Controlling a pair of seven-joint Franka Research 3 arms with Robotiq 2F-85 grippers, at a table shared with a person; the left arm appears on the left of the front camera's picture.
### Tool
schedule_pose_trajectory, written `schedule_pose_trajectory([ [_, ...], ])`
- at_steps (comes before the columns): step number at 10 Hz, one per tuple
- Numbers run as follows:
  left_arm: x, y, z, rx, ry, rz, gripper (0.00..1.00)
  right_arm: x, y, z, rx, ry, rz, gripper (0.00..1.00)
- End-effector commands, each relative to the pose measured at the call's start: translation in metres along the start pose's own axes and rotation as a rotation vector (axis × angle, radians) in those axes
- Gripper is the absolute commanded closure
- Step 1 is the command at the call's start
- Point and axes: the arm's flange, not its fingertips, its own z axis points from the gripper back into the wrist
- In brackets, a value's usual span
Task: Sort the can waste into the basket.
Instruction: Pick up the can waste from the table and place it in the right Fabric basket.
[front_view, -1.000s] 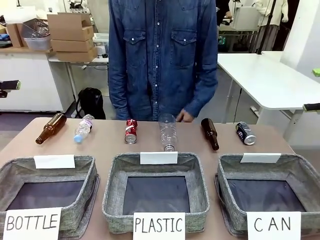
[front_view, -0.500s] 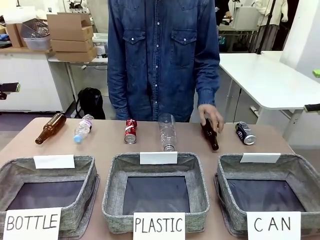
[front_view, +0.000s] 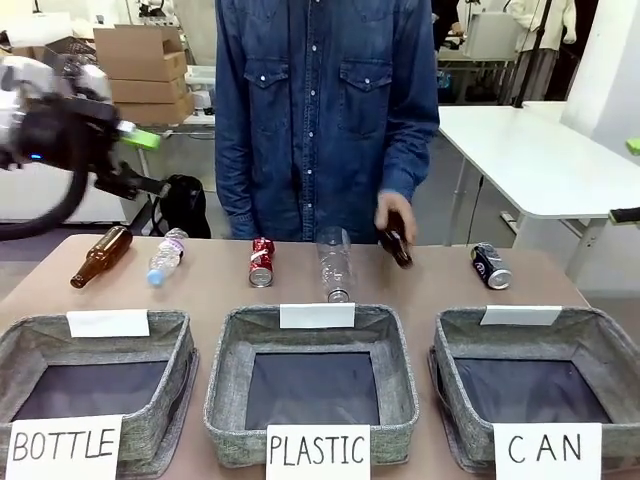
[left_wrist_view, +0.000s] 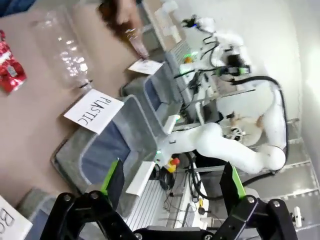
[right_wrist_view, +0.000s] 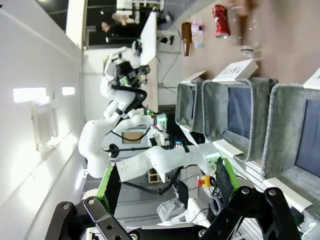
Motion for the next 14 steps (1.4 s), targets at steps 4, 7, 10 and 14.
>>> schedule_pose_trajectory([
  [4, -0.021, 0.000, 0.087, -0.066, -0.021, 0.058, 0.00, 0.003, 0.002, 0.001, 0.014, 0.001, 0.027, 0.00],
  [7, -0.086, -0.010, 0.149, -0.096, -0.190, 0.048, 0.00, 0.003, 0.002, 0.001, 0.014, 0.001, 0.027, 0.00],
  [10, -0.046, 0.003, 0.116, -0.065, -0.048, 0.093, 0.00, 0.003, 0.002, 0.001, 0.014, 0.001, 0.027, 0.00],
  [14, -0.082, 0.001, 0.183, -0.133, -0.154, 0.095, 0.00, 0.003, 0.002, 0.001, 0.014, 0.001, 0.027, 0.00],
])
